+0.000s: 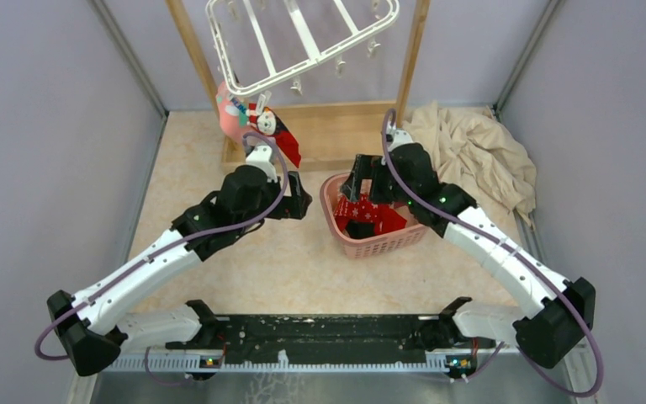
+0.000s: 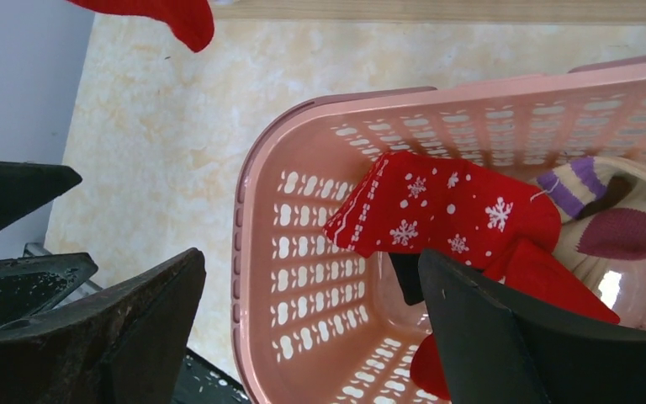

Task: Remove the socks clipped to the hanger
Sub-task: Remove the sock from the hanger.

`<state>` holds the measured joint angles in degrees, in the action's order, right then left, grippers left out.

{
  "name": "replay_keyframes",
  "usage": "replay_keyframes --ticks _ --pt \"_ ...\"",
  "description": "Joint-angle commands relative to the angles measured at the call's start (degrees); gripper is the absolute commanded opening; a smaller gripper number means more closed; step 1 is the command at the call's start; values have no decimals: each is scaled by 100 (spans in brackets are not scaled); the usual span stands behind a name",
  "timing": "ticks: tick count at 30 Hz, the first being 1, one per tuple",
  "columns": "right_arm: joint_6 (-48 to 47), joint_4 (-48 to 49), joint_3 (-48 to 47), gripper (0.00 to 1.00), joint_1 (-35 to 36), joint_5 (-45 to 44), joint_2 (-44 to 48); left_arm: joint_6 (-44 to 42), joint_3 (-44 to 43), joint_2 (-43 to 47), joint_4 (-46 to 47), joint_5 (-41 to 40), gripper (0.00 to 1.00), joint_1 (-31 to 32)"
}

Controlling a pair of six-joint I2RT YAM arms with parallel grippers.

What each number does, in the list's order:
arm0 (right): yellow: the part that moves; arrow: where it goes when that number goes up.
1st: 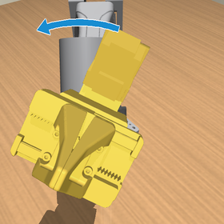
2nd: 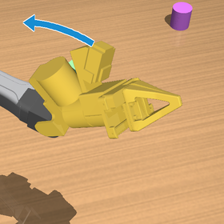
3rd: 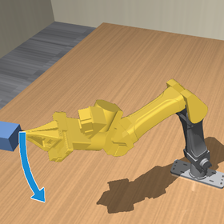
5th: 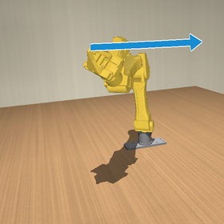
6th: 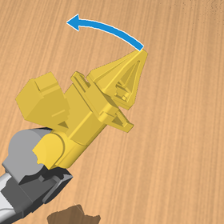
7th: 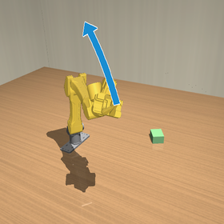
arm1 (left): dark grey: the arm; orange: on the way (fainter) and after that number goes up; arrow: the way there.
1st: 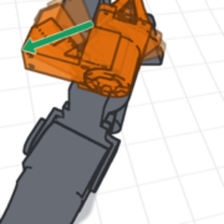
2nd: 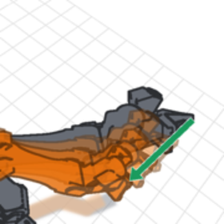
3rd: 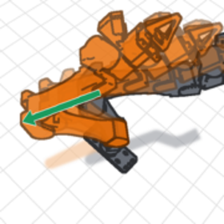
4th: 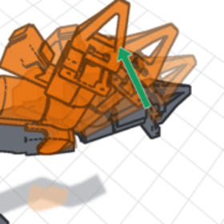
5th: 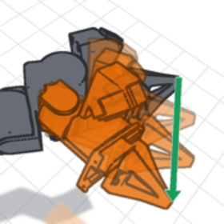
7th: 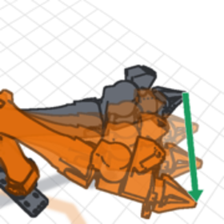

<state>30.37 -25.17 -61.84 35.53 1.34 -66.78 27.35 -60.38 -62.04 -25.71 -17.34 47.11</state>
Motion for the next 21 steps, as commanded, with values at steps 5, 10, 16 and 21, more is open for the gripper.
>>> replay_keyframes --ticks 5,10,16,21 --pt "-64 480 112 99 -189 520 704 -6 -219 73 46 104 99 -27" --pt "-490 526 220 99 -198 527 988 99 -670 -175 -315 58 99 -26" --pt "-533 494 243 98 -197 349 978 49 -652 182 -132 20 99 -27" --pt "-586 297 -409 98 -181 419 229 76 -642 625 -92 -175 99 -25"
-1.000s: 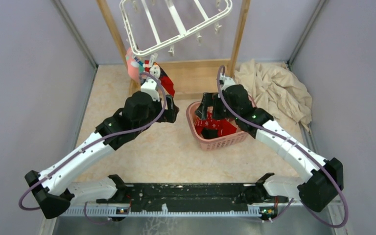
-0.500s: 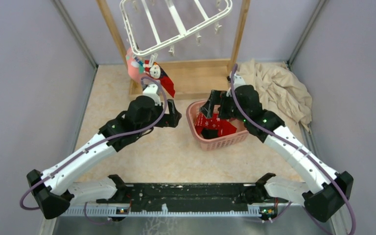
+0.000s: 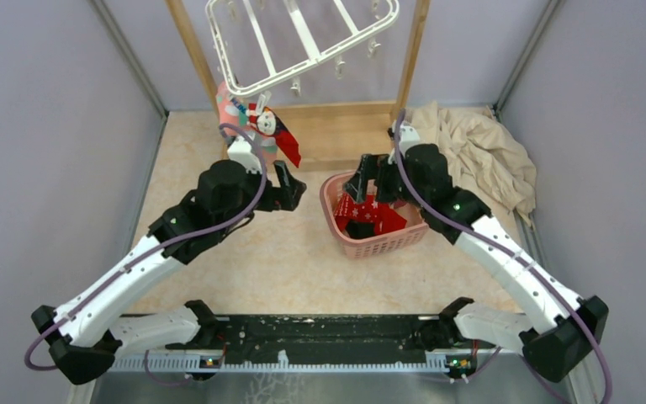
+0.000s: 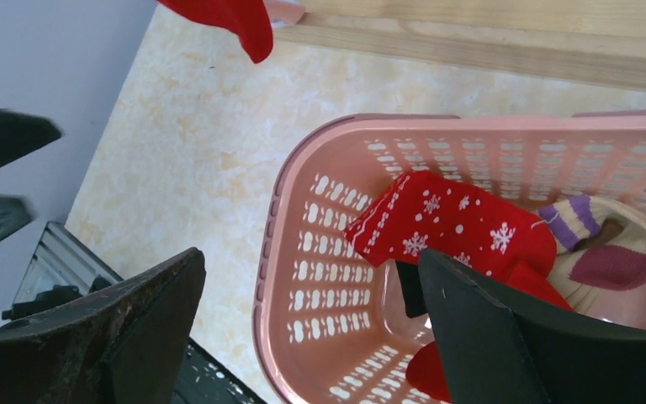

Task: Remove the socks clipped to the hanger
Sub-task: Remove the sock from the hanger.

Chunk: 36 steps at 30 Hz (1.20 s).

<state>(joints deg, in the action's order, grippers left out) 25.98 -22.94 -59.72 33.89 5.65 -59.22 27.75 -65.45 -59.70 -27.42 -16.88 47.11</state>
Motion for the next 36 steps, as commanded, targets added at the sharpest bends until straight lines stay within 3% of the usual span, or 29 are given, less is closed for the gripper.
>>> replay_keyframes --ticks 1,12,24,36 --pt "-176 41 -780 98 22 -5 -690 68 -175 443 -42 -264 99 -27" --pt "-885 122 -2036 98 636 -547 -1832 -240 -198 805 -454 -584 99 -26" --pt "-1400 1266 -1875 98 636 -866 -2342 -1012 -711 252 -509 -1148 99 -120" --pt "-1584 1875 -2677 98 578 -821 -3487 -793 -509 193 -317 -846 99 -246"
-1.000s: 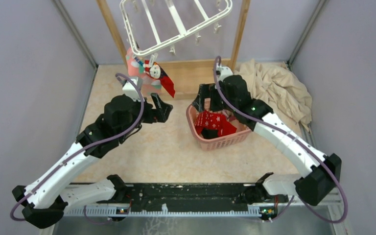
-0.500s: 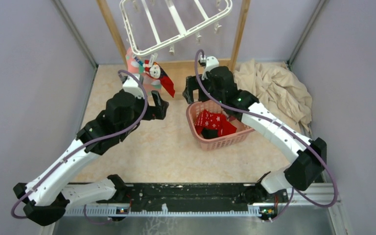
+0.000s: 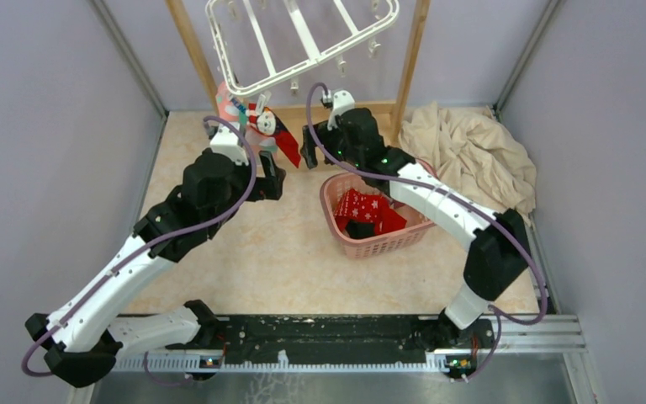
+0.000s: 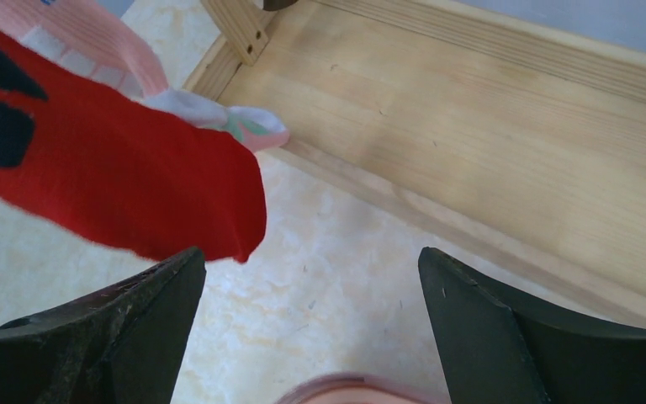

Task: Remove the socks clipped to the hanger
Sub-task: Remove the sock from the hanger.

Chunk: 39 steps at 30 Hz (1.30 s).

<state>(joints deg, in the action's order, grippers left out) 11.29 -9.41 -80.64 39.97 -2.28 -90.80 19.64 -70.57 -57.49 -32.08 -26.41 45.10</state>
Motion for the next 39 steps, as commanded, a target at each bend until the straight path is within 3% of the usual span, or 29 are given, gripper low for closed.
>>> replay_keyframes --ticks 1,14,22,28,30,33,34,39 --pt "-118 564 -689 98 -51 -1 -466 27 4 -33 149 125 99 -45" --pt "106 1113 -1243 78 -480 637 -1194 144 4 37 26 170 99 -54" --pt "110 1092 -1164 44 -591 737 -1053 162 55 39 22 165 99 -54" --pt "97 1111 -819 34 -641 732 -723 244 145 135 -13 128 99 -54" --pt "62 1072 -727 36 -646 736 -590 255 199 182 -1 128 99 -54" --pt "-64 1030 -516 71 -644 944 -316 259 264 207 4 128 99 -47" --pt "-123 1062 -368 76 -629 1089 -191 260 279 202 8 128 99 -51" --pt "-669 1157 382 87 -248 1012 533 267 270 152 0 94 99 -51"
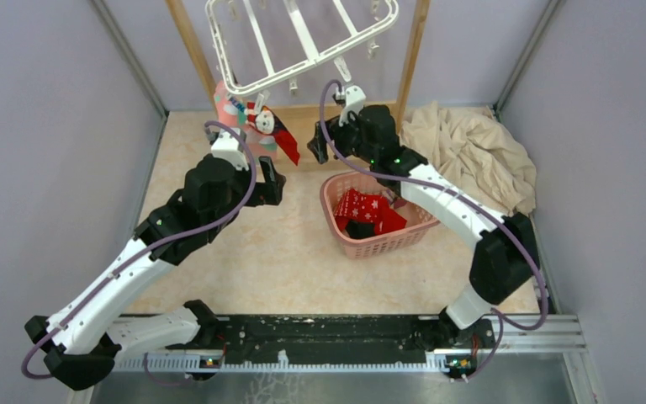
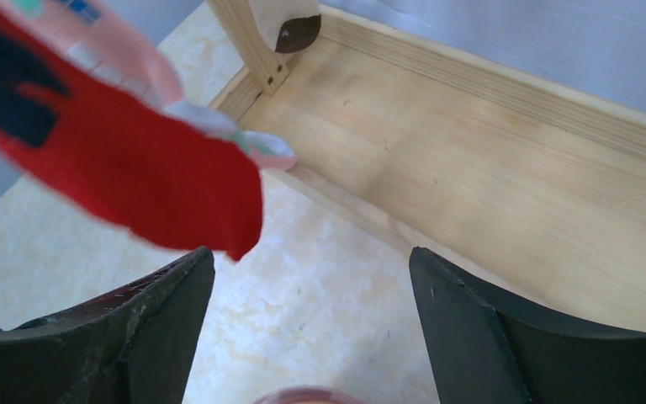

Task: Remove the socks clipped to the hanger
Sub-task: Remove the sock from the hanger.

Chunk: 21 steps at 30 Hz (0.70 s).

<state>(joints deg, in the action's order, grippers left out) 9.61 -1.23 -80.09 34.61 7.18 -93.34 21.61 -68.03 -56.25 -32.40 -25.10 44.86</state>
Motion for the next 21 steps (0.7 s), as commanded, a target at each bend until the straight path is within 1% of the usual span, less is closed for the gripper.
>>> replay_keyframes --ticks 1,5,8,14,21 --pt "-568 304 385 88 363 71 861 84 24 40 39 -57 99 -23" --pt "-583 348 592 93 599 159 1055 115 124 176 122 -149 99 -29" --pt "-480 467 562 95 642 281 1024 116 182 257 129 -187 99 -26" --pt "-266 554 53 96 652 387 553 127 231 375 127 -75 99 -29" --pt "-61 778 -213 96 660 392 272 98 127 367 39 -1 99 -28"
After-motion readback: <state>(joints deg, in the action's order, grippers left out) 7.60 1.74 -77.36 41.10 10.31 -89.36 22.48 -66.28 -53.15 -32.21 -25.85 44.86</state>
